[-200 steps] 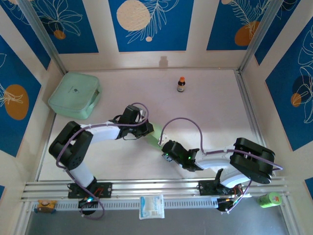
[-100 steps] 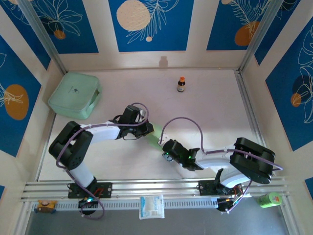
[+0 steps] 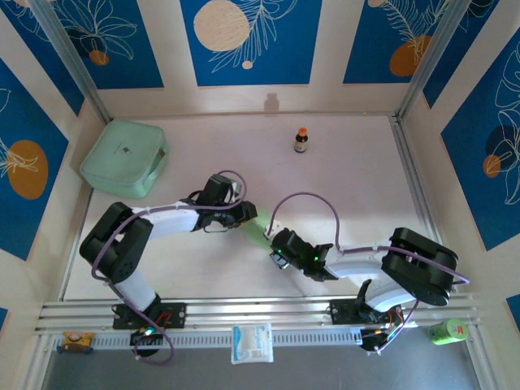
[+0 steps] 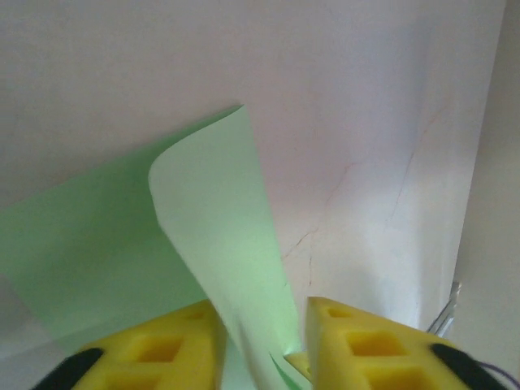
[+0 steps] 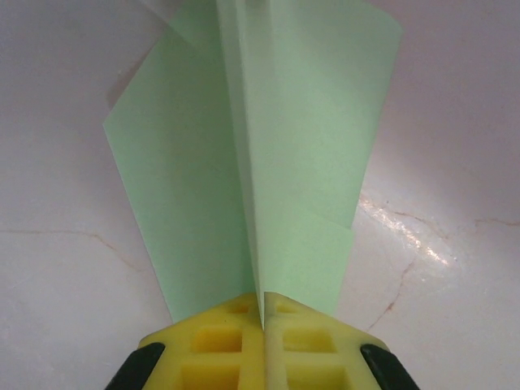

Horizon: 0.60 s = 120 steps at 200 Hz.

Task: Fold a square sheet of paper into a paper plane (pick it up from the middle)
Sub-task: Fourth fold the wing at the center of the table.

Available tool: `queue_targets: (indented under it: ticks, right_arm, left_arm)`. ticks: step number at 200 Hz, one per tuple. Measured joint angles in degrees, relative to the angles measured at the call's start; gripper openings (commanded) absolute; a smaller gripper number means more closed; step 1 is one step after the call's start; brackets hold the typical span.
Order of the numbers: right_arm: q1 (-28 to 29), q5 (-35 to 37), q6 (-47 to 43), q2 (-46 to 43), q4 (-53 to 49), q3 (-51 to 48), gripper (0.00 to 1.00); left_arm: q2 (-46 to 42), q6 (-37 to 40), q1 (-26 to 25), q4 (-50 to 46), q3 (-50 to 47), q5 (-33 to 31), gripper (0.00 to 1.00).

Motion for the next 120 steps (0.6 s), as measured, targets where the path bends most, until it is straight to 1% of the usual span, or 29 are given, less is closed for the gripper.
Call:
queue_targets:
  ticks: [30, 64, 108, 120]
  right_arm:
    - [-1.77, -3.61, 2.10, 0.00, 0.04, 0.00, 0.03]
    - [-3.52, -6.86, 4.70, 0.00, 0.22, 0.00, 0.03]
    - [-4.83, -10.21, 7.69, 1.09, 0.68, 0.33, 0.04]
    - [-5.18, -11.23, 8.55, 1.73, 1.01, 0.76, 0.04]
  left_arm:
    - [-2.29, 0.20, 0.00, -1.79, 0.00, -2.27, 0.43]
    - [-5.18, 0.22, 0.02, -3.48, 0.00, -5.18, 0.46]
    - [-6.84, 0.22, 0.07, -4.63, -0.02, -6.99, 0.46]
    - [-6.86, 0.22, 0.07, -4.83, -0.02, -7.15, 0.44]
